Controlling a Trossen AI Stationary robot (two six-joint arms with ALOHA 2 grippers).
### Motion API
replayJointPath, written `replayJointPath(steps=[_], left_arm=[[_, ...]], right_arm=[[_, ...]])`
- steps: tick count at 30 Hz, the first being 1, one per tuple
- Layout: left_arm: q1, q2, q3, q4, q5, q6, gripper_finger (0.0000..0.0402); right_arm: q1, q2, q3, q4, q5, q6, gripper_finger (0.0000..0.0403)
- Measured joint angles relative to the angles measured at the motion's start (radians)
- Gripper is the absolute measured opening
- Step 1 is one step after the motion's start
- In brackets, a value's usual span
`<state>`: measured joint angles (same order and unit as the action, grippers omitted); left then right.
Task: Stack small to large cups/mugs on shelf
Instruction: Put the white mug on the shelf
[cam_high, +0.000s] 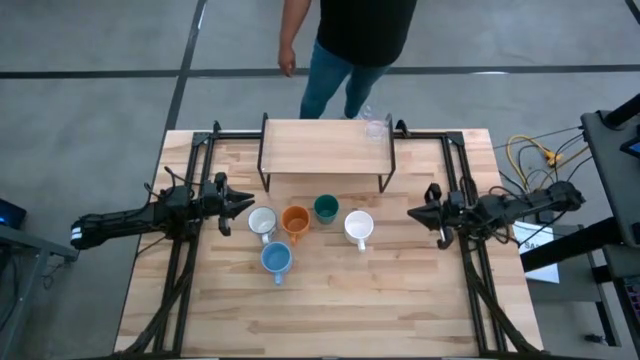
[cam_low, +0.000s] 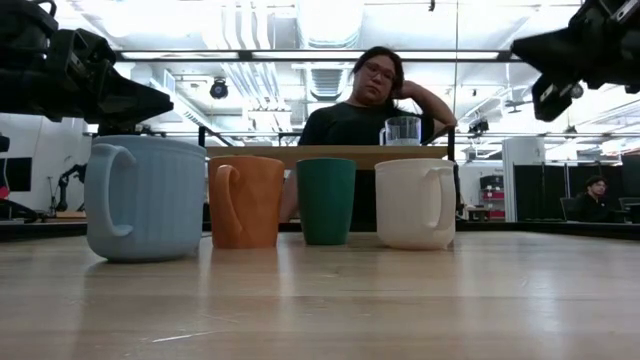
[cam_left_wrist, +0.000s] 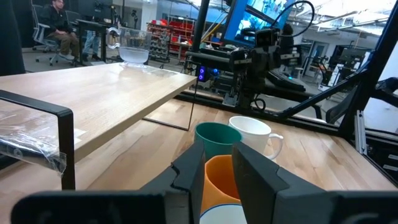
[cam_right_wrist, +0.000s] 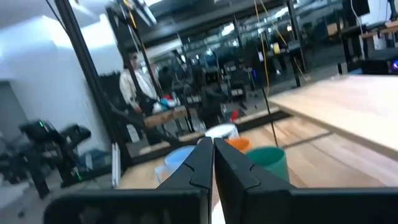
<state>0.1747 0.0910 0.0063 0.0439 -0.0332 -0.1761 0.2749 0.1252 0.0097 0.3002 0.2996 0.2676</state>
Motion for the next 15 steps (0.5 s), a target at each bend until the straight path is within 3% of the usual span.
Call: replayJointPath(steps=[10, 15], left_arm=[[0.0, 0.0, 0.0, 0.0, 0.0, 0.0, 0.0068], [0.0, -0.001, 0.0, 0.0, 0.0, 0.0, 0.0068]], right_arm=[[0.0, -0.124, 0.084, 0.031, 0.001, -0.093, 0.0009], [0.0, -0.124, 0.231, -0.249, 0.014, -0.186, 0.0008]])
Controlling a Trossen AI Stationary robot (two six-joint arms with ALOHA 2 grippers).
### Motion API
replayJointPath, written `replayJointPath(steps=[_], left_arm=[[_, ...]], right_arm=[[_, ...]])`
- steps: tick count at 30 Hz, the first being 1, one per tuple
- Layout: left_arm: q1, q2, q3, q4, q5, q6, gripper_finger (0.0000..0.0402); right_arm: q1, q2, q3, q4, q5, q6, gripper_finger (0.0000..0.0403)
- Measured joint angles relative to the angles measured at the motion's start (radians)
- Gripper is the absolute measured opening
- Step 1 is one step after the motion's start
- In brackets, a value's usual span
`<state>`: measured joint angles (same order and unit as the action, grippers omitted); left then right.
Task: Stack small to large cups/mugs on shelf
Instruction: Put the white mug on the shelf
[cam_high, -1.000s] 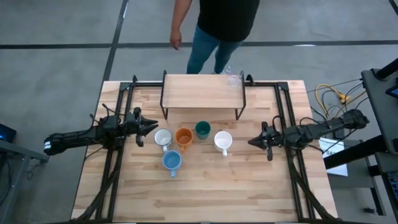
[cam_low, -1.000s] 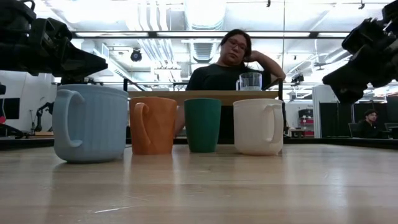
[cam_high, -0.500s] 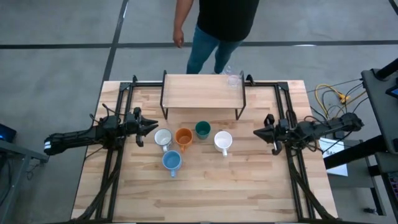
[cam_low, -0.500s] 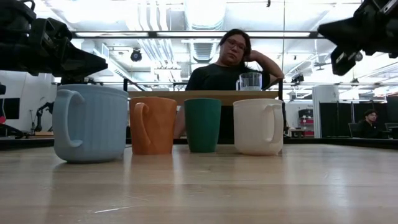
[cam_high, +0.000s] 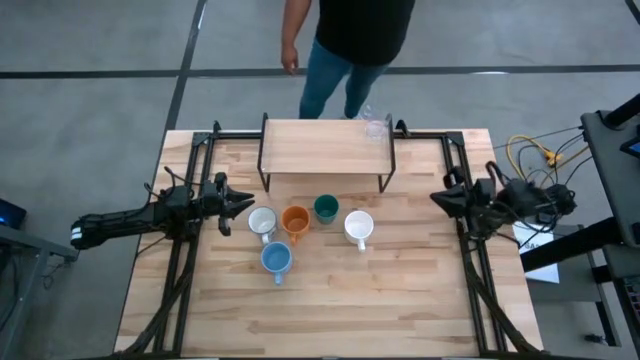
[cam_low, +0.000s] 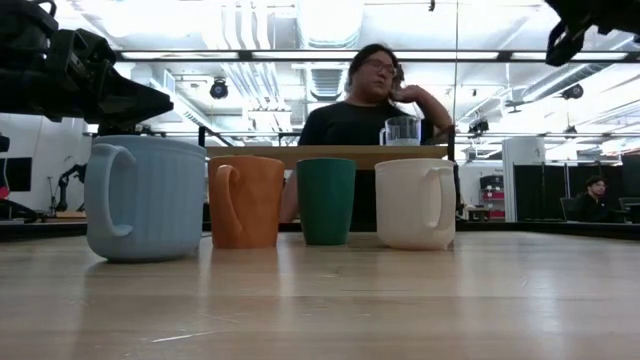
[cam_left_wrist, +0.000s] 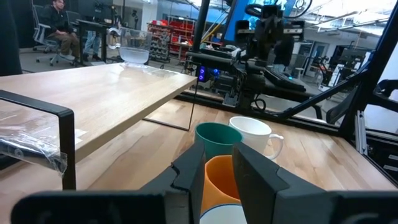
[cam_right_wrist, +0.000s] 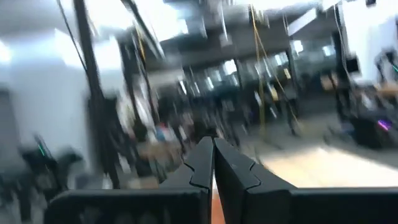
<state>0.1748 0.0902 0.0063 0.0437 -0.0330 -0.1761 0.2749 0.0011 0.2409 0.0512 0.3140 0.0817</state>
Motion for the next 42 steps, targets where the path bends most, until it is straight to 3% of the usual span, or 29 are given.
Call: replayJointPath(steps=[4, 8, 14, 24, 42], left_arm=[[0.0, 0.0, 0.0, 0.0, 0.0, 0.0, 0.0068], [0.0, 0.0, 0.0, 0.0, 0.0, 0.0, 0.0068], [0.0, 0.001, 0.0, 0.0, 0.0, 0.0, 0.0068], [0.0, 0.0, 0.0, 0.0, 0.0, 0.0, 0.0068], [0.0, 0.001, 0.0, 0.0, -0.001, 0.0, 0.0068]], right_arm=[[0.0, 0.001, 0.11, -0.32, 0.012, 0.064, 0.0008], [0.0, 0.002, 0.166, -0.52, 0.016, 0.102, 0.0008], [0.0, 0.001, 0.124, -0.469, 0.054, 0.1, 0.0008], [0.0, 0.0, -0.079, -0.158, 0.054, 0.147, 0.0008], [0.0, 0.015, -0.186, -0.141, 0.044, 0.207, 0.0008]])
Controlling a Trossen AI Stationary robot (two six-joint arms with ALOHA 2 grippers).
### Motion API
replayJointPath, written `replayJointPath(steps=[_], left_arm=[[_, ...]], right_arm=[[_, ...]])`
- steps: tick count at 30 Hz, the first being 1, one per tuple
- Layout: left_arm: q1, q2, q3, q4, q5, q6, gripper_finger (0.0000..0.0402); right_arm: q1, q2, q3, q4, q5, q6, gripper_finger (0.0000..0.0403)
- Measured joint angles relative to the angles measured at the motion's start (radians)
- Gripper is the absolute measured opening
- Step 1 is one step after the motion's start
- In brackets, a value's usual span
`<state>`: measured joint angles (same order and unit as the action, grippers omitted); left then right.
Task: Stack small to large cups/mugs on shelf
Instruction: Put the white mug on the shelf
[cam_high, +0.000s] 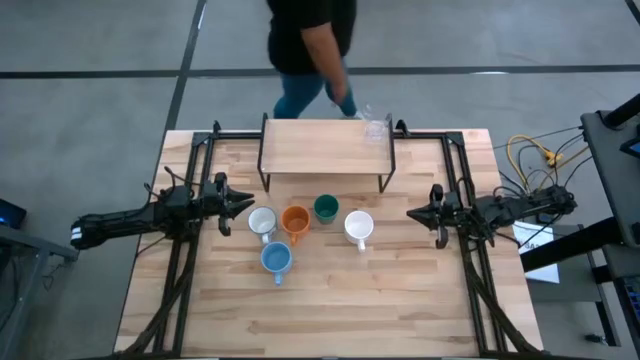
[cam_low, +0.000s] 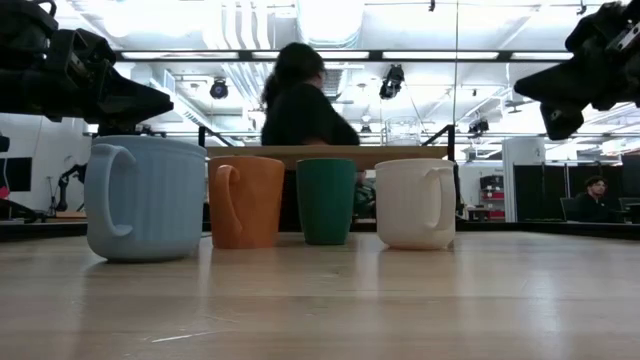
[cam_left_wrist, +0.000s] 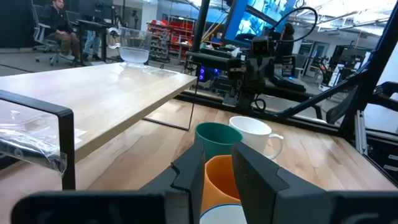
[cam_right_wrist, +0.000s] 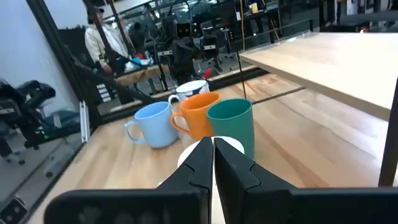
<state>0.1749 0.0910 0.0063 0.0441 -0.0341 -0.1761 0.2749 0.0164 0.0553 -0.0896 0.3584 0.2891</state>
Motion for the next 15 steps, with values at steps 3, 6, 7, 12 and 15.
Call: replayJointPath(steps=[3, 6, 7, 12, 15], left_arm=[[0.0, -0.001, 0.0, 0.0, 0.001, 0.0, 0.0068], [0.0, -0.001, 0.0, 0.0, 0.001, 0.0, 0.0068], [0.0, 0.0, 0.0, 0.0, 0.001, 0.0, 0.0068], [0.0, 0.0, 0.0, 0.0, 0.001, 0.0, 0.0068], [0.0, 0.0, 0.0, 0.0, 0.001, 0.0, 0.0068]], right_arm=[[0.0, 0.005, 0.001, -0.005, 0.003, -0.008, 0.0008], [0.0, 0.009, 0.001, -0.005, 0.005, -0.001, 0.0008], [0.0, 0.011, 0.001, -0.006, 0.006, 0.004, 0.0008], [0.0, 0.012, 0.001, -0.006, 0.009, 0.059, 0.0008], [0.0, 0.011, 0.001, -0.007, 0.009, 0.095, 0.0008]])
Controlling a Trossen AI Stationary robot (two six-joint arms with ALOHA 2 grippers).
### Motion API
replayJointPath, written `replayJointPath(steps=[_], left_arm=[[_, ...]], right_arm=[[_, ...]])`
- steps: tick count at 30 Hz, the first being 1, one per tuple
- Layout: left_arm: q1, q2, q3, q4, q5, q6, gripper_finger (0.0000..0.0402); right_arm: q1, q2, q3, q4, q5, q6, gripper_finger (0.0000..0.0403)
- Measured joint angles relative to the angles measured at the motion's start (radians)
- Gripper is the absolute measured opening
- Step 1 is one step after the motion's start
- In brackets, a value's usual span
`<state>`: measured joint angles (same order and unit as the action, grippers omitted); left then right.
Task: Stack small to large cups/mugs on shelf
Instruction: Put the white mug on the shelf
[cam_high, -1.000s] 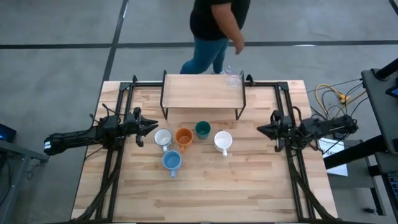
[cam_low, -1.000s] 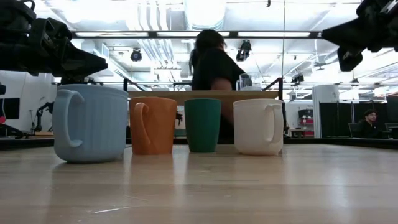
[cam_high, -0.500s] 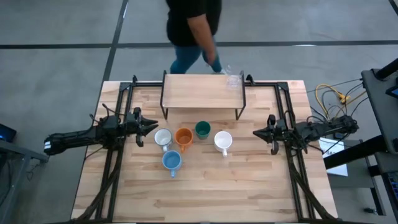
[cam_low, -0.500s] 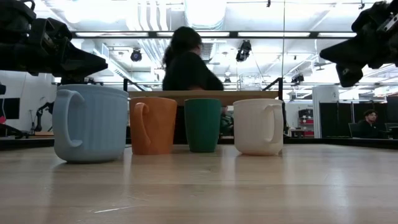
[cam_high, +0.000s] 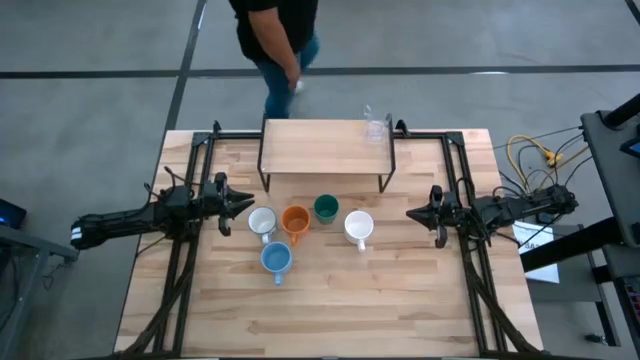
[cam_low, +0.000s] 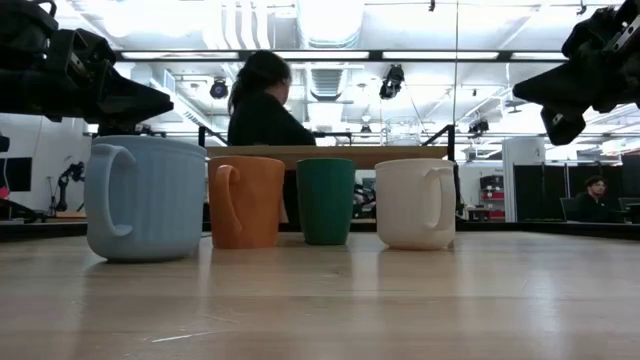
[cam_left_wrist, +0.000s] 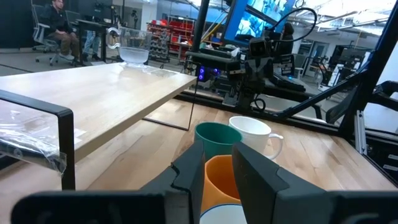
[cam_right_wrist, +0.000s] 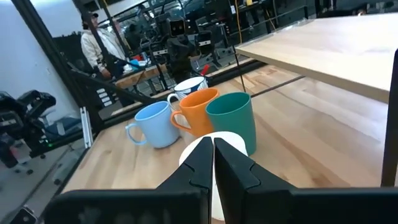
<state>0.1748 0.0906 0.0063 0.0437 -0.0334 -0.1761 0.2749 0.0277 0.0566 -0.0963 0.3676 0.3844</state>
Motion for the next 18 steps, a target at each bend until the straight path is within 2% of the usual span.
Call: replayJointPath(steps=[6, 8, 12, 15, 18], left_arm=[[0.0, 0.0, 0.0, 0.002, 0.001, -0.025, 0.0068], [0.0, 0.0, 0.0, 0.021, 0.002, -0.139, 0.0068], [0.0, 0.0, 0.0, 0.086, 0.001, -0.47, 0.0068], [0.0, 0.0, 0.0, 0.149, 0.001, -0.544, 0.0068], [0.0, 0.0, 0.0, 0.219, 0.001, -0.551, 0.0068]], right_arm=[[0.0, 0.001, 0.0, -0.001, 0.0, 0.067, 0.0008], [0.0, 0.002, 0.0, -0.001, 0.0, 0.083, 0.0008], [0.0, 0.01, 0.001, 0.0, 0.0, 0.091, 0.0008], [0.0, 0.03, 0.001, 0.0, 0.001, 0.093, 0.0008], [0.0, 0.052, 0.001, 0.001, 0.003, 0.106, 0.0008]])
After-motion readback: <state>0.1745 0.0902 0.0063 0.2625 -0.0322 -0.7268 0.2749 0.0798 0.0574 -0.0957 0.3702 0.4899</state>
